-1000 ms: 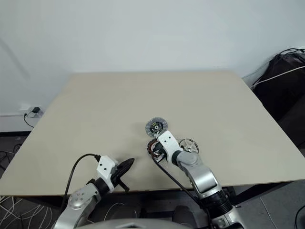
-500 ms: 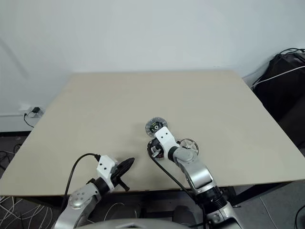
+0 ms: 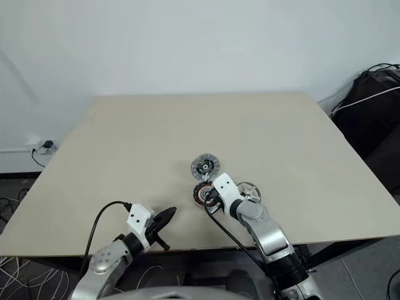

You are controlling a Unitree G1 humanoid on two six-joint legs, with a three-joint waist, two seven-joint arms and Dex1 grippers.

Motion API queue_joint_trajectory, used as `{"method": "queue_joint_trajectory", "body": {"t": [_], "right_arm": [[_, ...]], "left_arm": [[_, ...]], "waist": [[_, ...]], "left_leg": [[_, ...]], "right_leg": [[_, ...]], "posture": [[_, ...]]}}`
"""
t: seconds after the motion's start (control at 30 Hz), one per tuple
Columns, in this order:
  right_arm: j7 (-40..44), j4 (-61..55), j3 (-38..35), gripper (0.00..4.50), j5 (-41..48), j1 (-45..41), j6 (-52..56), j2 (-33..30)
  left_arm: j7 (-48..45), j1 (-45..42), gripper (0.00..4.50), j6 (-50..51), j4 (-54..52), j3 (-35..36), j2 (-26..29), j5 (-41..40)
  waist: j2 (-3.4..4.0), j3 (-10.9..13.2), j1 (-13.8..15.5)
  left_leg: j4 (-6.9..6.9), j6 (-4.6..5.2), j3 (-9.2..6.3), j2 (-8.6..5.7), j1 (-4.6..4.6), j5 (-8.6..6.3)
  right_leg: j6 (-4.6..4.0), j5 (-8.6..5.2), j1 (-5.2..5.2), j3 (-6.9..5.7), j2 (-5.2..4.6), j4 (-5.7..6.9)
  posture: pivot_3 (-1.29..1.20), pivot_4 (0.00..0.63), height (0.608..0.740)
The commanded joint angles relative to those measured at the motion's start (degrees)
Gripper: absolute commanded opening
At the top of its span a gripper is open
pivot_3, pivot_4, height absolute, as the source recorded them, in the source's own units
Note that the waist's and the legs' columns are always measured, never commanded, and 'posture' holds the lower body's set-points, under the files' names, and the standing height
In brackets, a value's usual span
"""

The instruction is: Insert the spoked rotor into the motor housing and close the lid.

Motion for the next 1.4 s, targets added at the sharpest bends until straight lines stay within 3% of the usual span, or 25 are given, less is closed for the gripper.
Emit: {"method": "queue_joint_trajectory", "body": {"t": [0.03,0.33,0.37,0.47,0.83,1.1,1.4], "right_arm": [[0.12,-4.42,-2.21,0.02,1.32,0.84,-0.75,0.10],[-2.77,-18.02,-13.25,0.02,9.58,6.65,-2.14,4.44],[-3.54,-18.77,-15.22,0.19,10.37,7.86,-2.01,4.85],[-5.21,-19.96,-19.15,0.89,11.85,11.03,-1.51,5.08],[-9.58,-19.46,-24.01,4.48,12.84,17.61,-2.17,6.03],[-16.86,-13.26,-31.30,4.48,17.79,14.00,2.08,12.90],[-18.07,-9.78,-35.49,4.48,22.98,10.67,6.33,13.56]], "left_arm": [[-0.19,-1.25,0.00,-0.28,-2.14,0.16,0.09,-0.29],[-0.27,-1.15,0.00,0.09,-2.36,0.17,0.21,-0.54],[-0.27,-0.96,0.00,0.13,-2.42,0.23,0.27,-0.60],[-0.35,-0.62,0.00,0.25,-2.53,0.36,0.43,-0.71],[-1.36,-1.49,0.00,1.28,-2.00,0.54,1.04,-0.91],[-1.45,-1.54,0.00,1.37,-1.64,0.63,0.77,-0.65],[-0.91,-0.55,0.00,1.18,-1.84,1.06,0.60,-0.66]], "waist": [[-0.01,0.01,0.03],[-0.04,0.05,0.05],[-0.06,0.04,0.17],[-0.04,0.05,0.23],[0.17,0.13,-0.16],[0.22,0.16,-0.11],[0.35,0.16,-0.18]], "left_leg": [[0.01,0.00,0.00,0.00,0.00,0.00],[-0.04,0.00,-0.01,0.01,-0.02,0.00],[-0.04,0.00,-0.01,0.01,-0.03,0.00],[-0.03,0.00,0.00,-0.01,-0.03,-0.01],[-0.05,0.00,0.04,0.04,-0.02,-0.01],[-0.05,0.00,0.05,0.03,-0.03,-0.01],[-0.12,0.00,0.08,0.03,-0.03,-0.01]], "right_leg": [[0.00,0.00,0.00,0.00,0.00,0.00],[0.01,-0.01,-0.04,0.01,-0.01,-0.02],[0.01,-0.01,-0.03,0.01,-0.01,-0.03],[0.00,-0.01,-0.01,0.02,-0.04,-0.04],[-0.02,-0.03,-0.06,0.09,-0.11,-0.01],[-0.02,-0.03,-0.07,0.11,-0.10,-0.02],[-0.03,-0.03,-0.13,0.14,-0.02,-0.01]], "posture": [[0.00,0.000,0.740],[0.00,0.000,0.740],[0.00,0.000,0.740],[0.00,0.000,0.740],[0.00,0.000,0.740],[0.00,0.000,0.740],[0.00,0.000,0.740]]}}
